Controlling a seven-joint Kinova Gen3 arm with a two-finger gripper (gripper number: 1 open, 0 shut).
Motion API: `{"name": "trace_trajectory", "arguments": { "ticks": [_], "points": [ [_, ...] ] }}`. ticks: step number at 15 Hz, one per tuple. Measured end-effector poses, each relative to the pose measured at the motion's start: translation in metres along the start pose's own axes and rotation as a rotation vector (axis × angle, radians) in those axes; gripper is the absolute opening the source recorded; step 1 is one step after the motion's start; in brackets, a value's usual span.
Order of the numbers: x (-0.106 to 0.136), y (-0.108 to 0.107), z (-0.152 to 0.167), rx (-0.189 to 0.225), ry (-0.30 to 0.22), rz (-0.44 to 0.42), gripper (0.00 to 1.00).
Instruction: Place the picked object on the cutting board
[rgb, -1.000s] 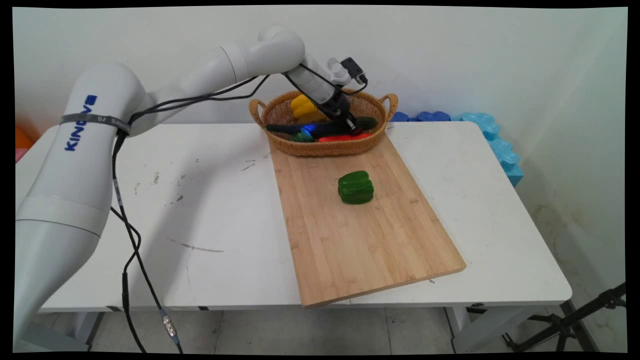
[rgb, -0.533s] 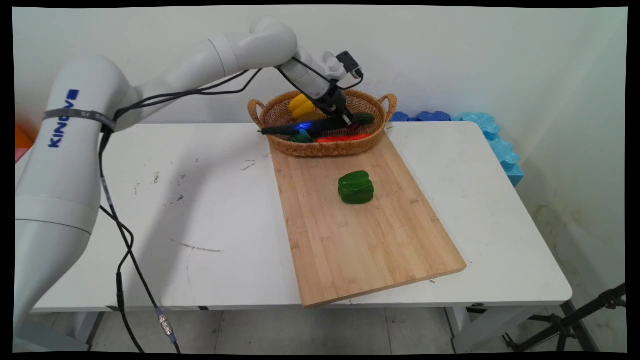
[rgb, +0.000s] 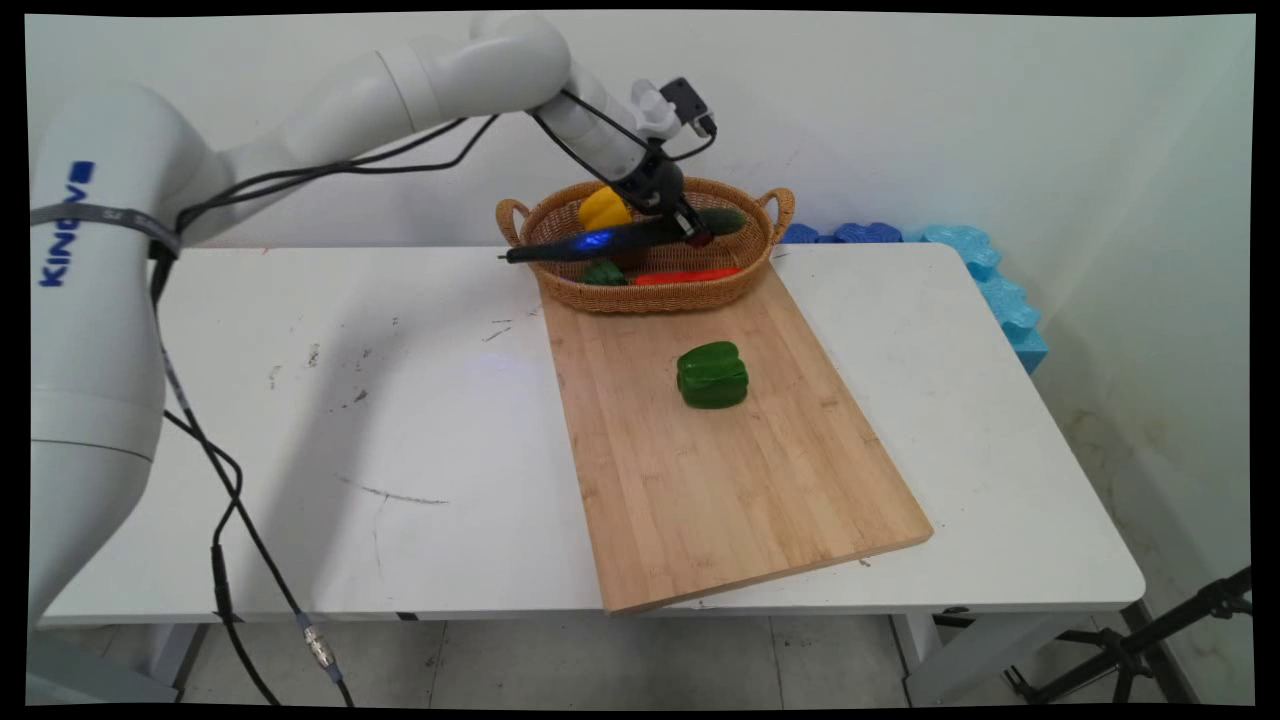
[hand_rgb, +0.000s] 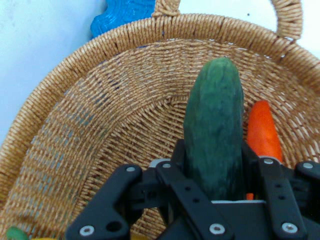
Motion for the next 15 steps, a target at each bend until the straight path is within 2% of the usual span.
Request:
{"name": "trace_trajectory", "arguments": {
  "ticks": [5, 9, 15],
  "points": [
    [0.001, 0.01, -0.039, 0.004, 0.019, 0.011, 0.0],
    [-0.002, 0.027, -0.074, -0.006, 0.031, 0.003, 0.0],
    [-0.011, 0.069, -0.118, -0.067, 0.043, -0.034, 0.0]
  ]
}}
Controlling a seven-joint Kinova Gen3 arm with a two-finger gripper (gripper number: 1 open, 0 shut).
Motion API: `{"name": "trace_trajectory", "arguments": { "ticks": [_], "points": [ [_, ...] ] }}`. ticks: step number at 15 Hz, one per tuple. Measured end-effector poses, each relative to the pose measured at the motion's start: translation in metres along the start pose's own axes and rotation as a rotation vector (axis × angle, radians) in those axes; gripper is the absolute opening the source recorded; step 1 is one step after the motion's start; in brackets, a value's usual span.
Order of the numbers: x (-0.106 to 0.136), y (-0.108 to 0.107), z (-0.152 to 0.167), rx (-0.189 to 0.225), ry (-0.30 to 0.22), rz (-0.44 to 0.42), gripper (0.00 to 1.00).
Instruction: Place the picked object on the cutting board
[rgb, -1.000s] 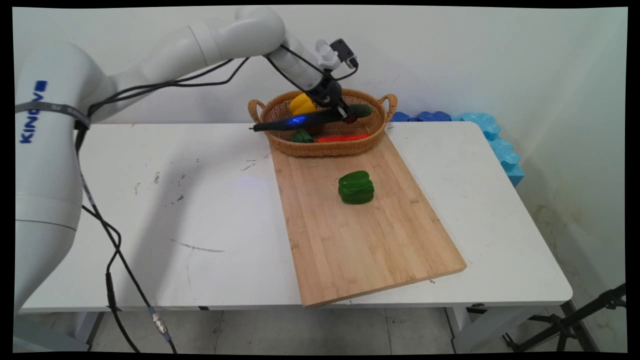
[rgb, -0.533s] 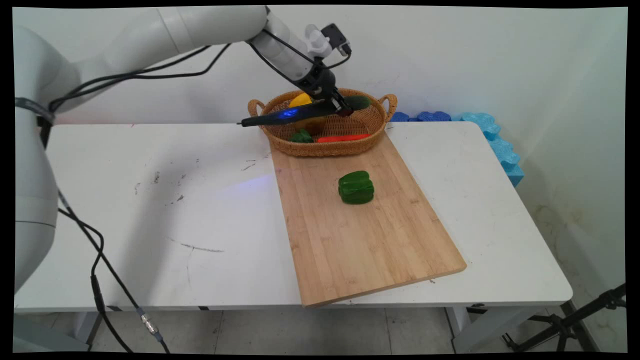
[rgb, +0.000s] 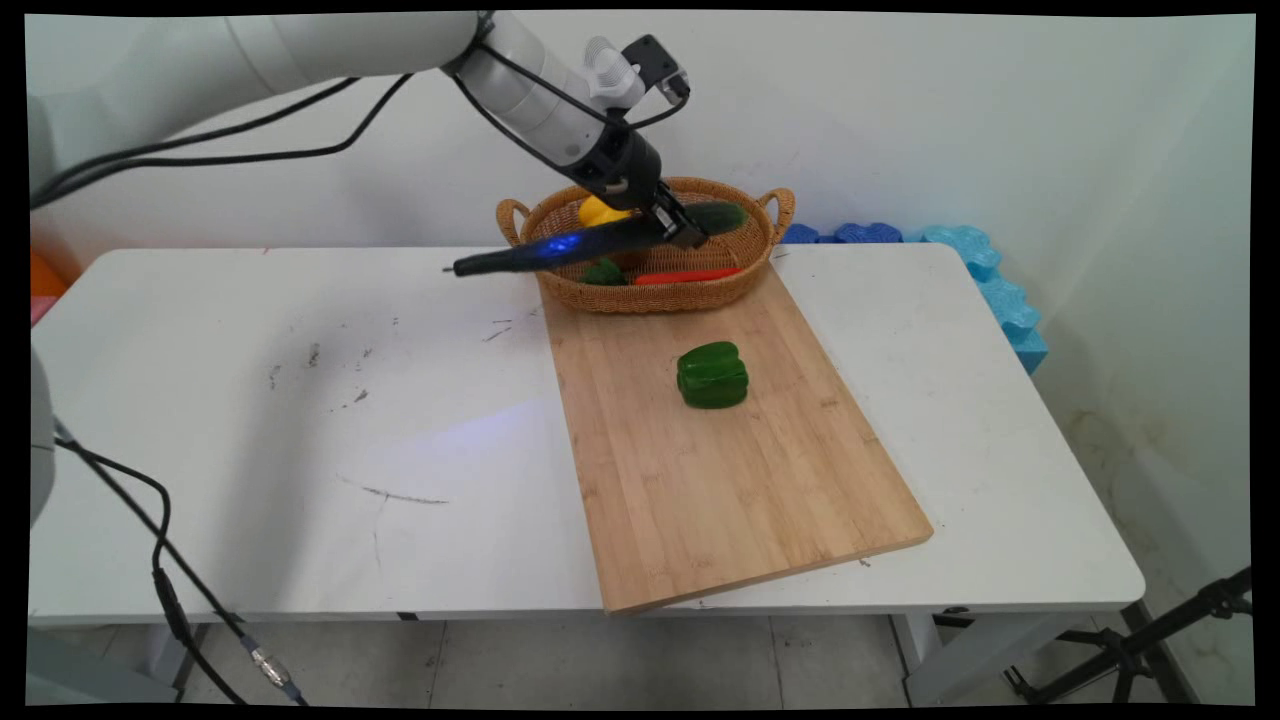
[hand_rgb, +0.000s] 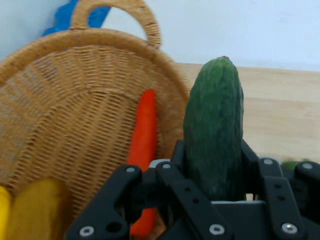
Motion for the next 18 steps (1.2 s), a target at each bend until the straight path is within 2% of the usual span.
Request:
{"name": "trace_trajectory", "arguments": {
  "ticks": [2, 8, 18],
  "points": [
    [-0.003, 0.013, -0.007, -0.021, 0.003, -0.008, 0.0],
    [-0.014, 0.063, -0.023, -0.119, 0.013, -0.063, 0.0],
    [-0.035, 0.113, -0.01, -0.241, 0.022, -0.124, 0.0]
  ]
}}
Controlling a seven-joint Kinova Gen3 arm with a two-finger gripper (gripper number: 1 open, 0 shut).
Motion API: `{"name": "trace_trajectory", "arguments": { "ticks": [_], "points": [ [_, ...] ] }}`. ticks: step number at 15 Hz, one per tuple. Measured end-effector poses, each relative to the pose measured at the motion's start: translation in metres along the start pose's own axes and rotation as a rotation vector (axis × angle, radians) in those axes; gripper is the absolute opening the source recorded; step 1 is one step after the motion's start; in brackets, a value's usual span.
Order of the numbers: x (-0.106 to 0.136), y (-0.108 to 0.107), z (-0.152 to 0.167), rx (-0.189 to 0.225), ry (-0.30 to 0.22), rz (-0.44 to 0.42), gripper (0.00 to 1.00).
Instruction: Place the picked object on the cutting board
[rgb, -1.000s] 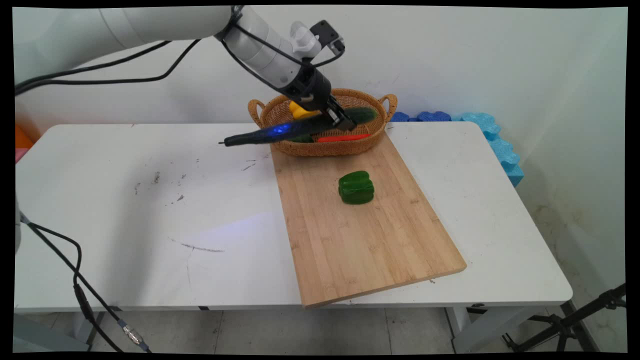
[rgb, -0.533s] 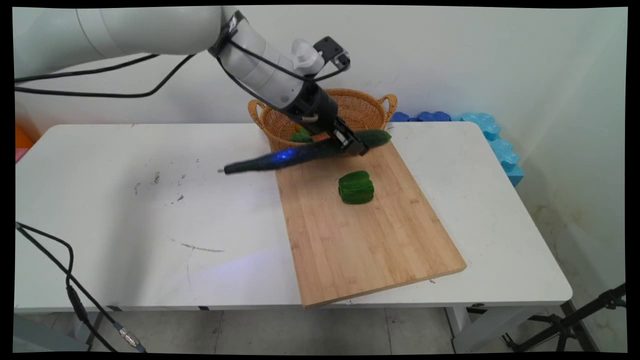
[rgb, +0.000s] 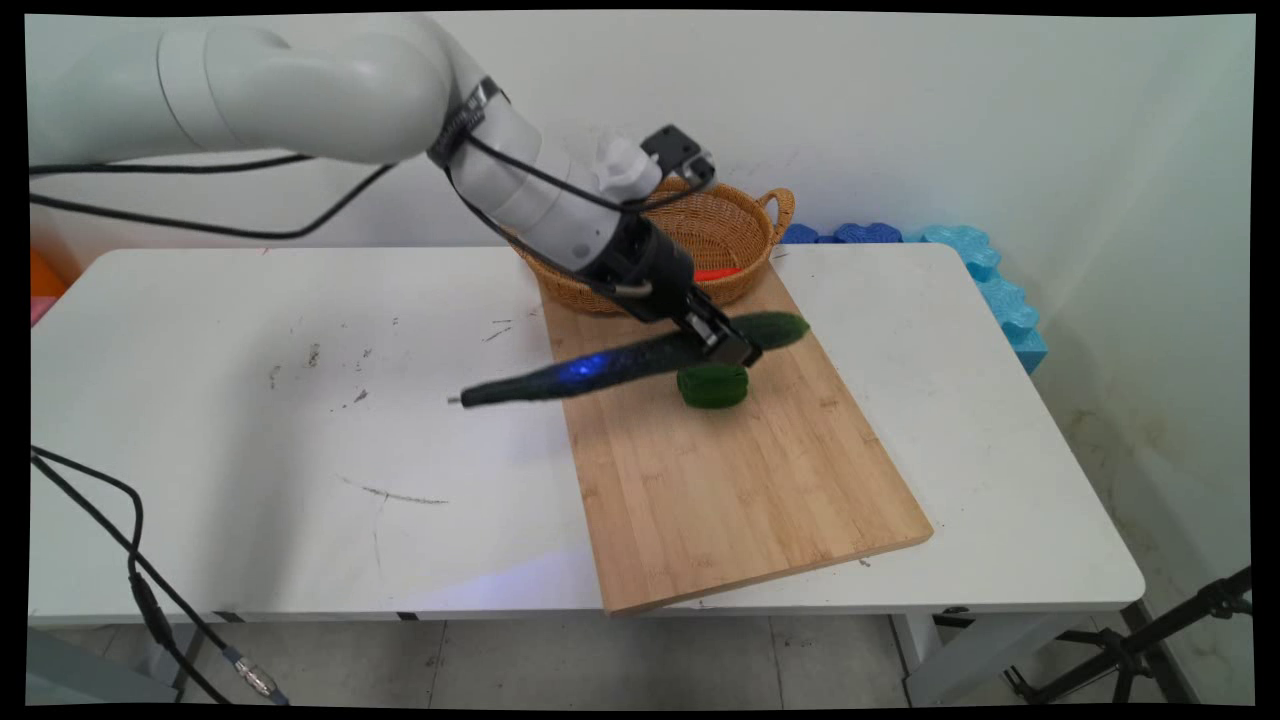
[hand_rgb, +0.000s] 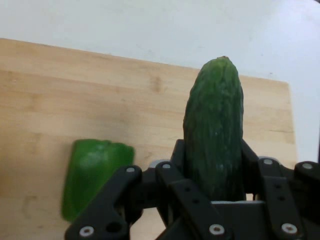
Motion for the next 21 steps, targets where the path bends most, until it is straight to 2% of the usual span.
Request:
{"name": "trace_trajectory", "arguments": {
  "ticks": [6, 13, 21],
  "points": [
    [-0.018, 0.019, 0.036, -0.054, 0.0, -0.048, 0.0],
    [-0.032, 0.03, 0.075, -0.076, -0.005, -0.094, 0.0],
    [-0.043, 0.035, 0.108, -0.095, -0.013, -0.09, 0.0]
  ]
}}
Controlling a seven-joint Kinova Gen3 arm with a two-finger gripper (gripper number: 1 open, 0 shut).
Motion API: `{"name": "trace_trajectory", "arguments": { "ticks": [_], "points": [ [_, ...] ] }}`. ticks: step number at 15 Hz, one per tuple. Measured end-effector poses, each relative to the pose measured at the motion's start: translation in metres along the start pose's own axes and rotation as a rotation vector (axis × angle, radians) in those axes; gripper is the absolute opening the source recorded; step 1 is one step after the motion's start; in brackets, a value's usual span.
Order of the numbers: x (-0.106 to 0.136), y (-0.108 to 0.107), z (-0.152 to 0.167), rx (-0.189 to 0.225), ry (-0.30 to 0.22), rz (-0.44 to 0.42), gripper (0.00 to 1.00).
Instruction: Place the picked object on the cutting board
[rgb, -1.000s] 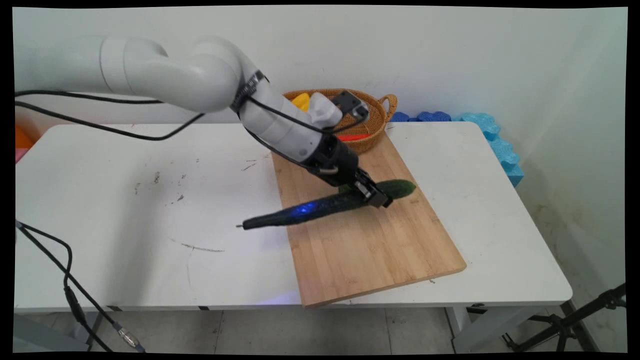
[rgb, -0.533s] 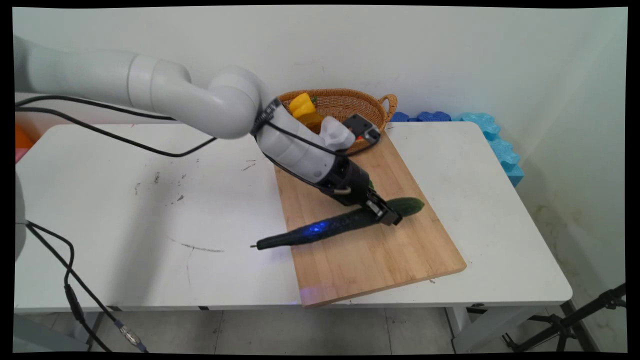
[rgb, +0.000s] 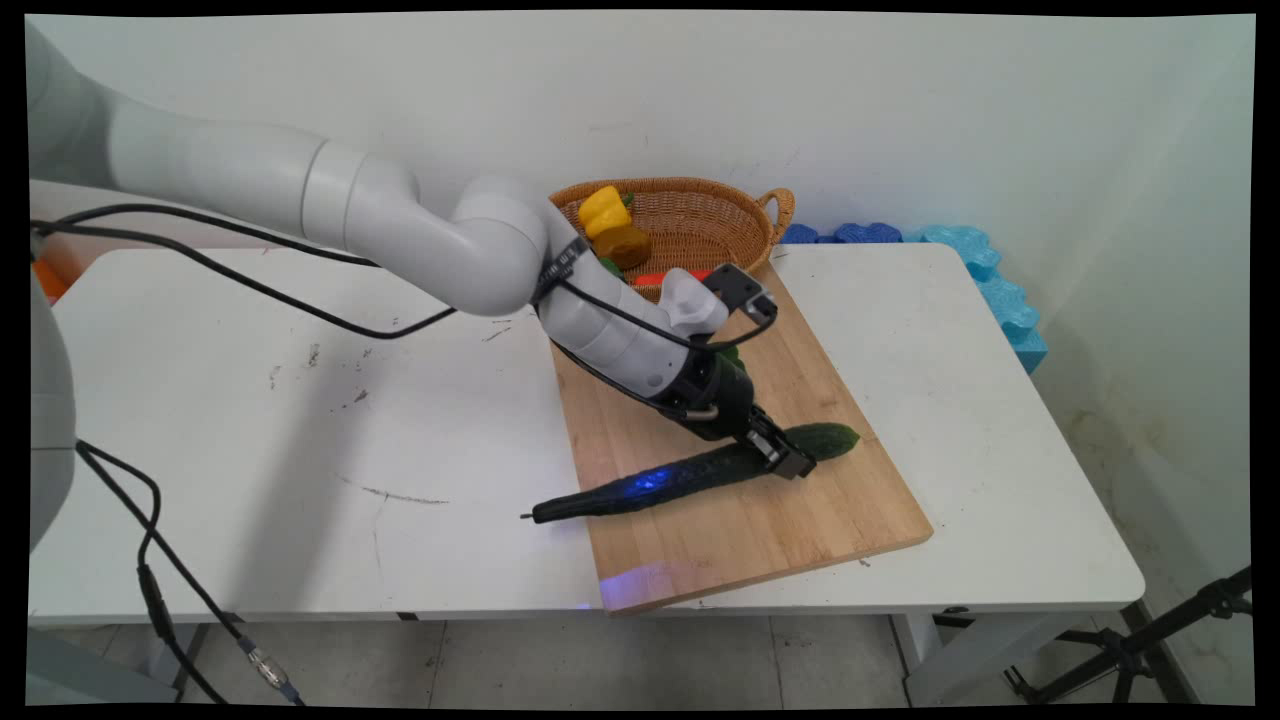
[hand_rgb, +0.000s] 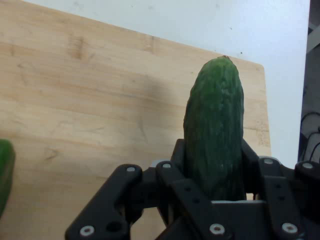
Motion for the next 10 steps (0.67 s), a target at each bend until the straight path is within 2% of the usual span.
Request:
{"name": "trace_trajectory", "arguments": {
  "ticks": [4, 5, 10],
  "points": [
    [-0.003, 0.0, 0.012, -0.007, 0.0, 0.016, 0.0],
    [-0.004, 0.0, 0.015, -0.009, 0.0, 0.021, 1.0],
    [-0.009, 0.001, 0.022, -0.013, -0.001, 0.043, 1.0]
  ]
}}
